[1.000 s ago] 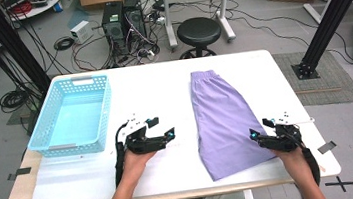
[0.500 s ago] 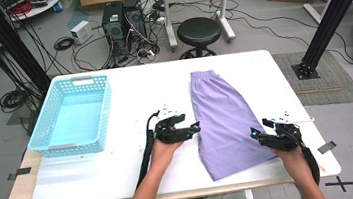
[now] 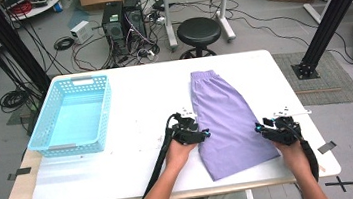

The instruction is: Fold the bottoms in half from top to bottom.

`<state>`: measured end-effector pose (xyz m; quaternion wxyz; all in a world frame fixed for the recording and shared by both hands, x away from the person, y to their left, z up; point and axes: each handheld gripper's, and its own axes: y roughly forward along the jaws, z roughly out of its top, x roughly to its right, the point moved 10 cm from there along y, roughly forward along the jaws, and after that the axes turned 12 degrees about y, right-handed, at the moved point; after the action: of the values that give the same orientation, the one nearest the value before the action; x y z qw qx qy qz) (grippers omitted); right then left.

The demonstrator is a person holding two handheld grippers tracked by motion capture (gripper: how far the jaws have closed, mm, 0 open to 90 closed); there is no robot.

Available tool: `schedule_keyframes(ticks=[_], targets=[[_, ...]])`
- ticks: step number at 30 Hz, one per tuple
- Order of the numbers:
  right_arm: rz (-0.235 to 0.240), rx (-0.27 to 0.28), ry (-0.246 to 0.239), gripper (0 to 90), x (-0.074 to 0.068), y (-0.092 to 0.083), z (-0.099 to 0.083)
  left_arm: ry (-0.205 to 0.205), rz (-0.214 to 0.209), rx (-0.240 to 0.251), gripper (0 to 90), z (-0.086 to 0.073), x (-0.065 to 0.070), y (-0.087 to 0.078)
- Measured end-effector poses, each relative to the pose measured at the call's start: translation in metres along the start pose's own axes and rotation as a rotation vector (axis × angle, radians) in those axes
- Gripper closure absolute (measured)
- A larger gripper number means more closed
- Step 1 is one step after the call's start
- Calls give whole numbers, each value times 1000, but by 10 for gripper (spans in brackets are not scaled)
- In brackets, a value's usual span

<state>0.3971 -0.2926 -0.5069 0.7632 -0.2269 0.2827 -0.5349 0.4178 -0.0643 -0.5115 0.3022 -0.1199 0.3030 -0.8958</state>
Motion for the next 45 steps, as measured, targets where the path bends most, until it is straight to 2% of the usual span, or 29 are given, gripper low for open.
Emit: schedule_keyframes(ticks=[4,7,10,13,18,22,27,32,40,45], targets=[[-16,-37,14,667,3,6,-5,3,12,0,592,-2,2,-1],[-12,-47,40,744,8,7,-7,10,21,1,674,-3,4,-1],[-2,-50,47,839,8,6,-9,-5,14,2,760,-4,4,-2],[6,-54,53,887,6,5,-11,-24,2,-2,846,-4,5,-2],[-5,-52,51,897,4,4,-12,-74,-23,4,870,-6,1,-3],[1,-55,61,899,1,1,-15,-78,-23,8,870,-9,-4,-8],[10,-61,74,899,-17,-3,-23,-93,-26,11,869,-16,-16,-18],[6,-71,71,899,-41,-5,-30,-85,-28,-7,869,-25,-30,-31],[39,-95,13,898,-85,-2,-39,-108,-25,-11,868,-42,-53,-54],[69,-105,-15,898,-103,1,-41,-101,-35,-24,869,-54,-59,-70]])
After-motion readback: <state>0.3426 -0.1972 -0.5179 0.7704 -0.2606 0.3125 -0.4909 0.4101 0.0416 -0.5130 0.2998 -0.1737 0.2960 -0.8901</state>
